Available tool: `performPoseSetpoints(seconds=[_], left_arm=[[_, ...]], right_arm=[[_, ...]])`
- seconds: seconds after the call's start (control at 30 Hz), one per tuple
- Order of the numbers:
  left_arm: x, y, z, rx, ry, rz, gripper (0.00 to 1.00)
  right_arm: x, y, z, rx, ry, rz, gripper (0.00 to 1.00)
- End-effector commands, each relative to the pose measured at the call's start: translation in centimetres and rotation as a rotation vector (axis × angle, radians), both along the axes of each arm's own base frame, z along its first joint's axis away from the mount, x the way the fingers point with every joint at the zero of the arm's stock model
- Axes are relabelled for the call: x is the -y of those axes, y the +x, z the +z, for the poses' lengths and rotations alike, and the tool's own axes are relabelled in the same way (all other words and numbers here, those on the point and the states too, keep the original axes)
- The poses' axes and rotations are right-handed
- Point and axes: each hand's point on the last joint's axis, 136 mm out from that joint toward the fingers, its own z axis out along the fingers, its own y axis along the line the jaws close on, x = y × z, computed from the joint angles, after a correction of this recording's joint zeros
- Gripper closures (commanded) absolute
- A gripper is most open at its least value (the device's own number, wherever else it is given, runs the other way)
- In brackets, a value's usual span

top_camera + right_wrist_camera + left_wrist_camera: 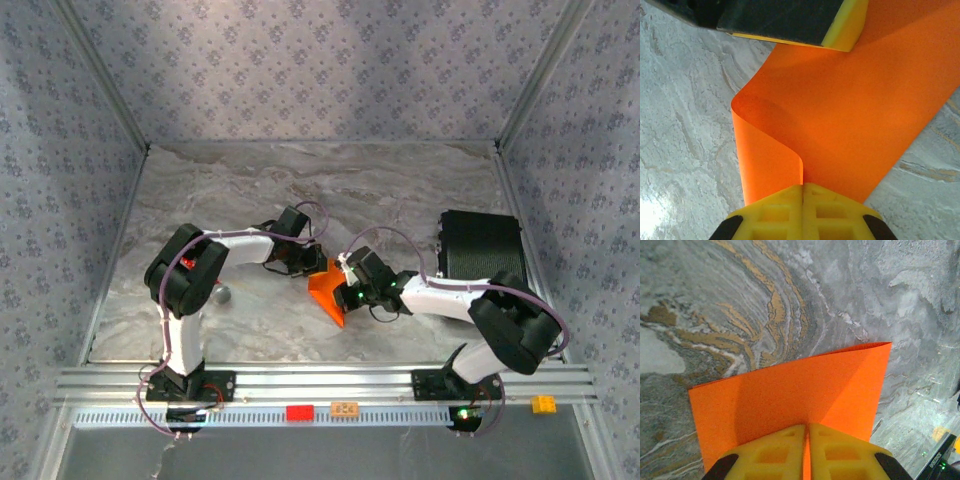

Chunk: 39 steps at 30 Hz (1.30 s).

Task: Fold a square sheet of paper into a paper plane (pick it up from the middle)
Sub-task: Third fold the triangle at the center of the table.

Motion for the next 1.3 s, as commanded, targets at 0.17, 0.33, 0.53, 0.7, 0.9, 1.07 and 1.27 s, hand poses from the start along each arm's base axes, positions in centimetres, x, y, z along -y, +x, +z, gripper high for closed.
performPoseSetpoints(seconds=[0.17,0.33,0.53,0.7,0.9,1.07,1.27], left_arm=[[-0.8,-0.6,-0.8,-0.016,0.048,0.005,0.90],[-0.8,-0.6,-0.8,-0.015,0.049,0.005,0.90],[-0.9,-0.7,-0.9,-0.017,0.050,0.004,0.90],[-0.9,-0.6,-0.9,-0.016,0.051,0.006,0.90],[-0.9,-0.7,-1.0,-0.017,0.051,0.006,0.90],[-0.9,-0.7,-1.0,-0.018,0.053,0.009,0.90],[-1.0,-0.7,-1.0,-0.018,0.054,0.010,0.90]], right_arm=[[0.7,0.3,-0.8,-0.024,-0.045,-0.038,0.97],[1.0,0.4,-0.9,-0.017,-0.053,-0.052,0.97],[0.9,0.7,-0.8,-0.012,-0.055,-0.056,0.97],[0.9,0.6,-0.9,-0.015,-0.057,-0.055,0.97],[1.0,0.5,-1.1,-0.024,-0.057,-0.055,0.97],[1.0,0.3,-1.5,-0.034,-0.061,-0.058,0.97],[1.1,0.3,-1.8,-0.043,-0.067,-0.059,0.97]])
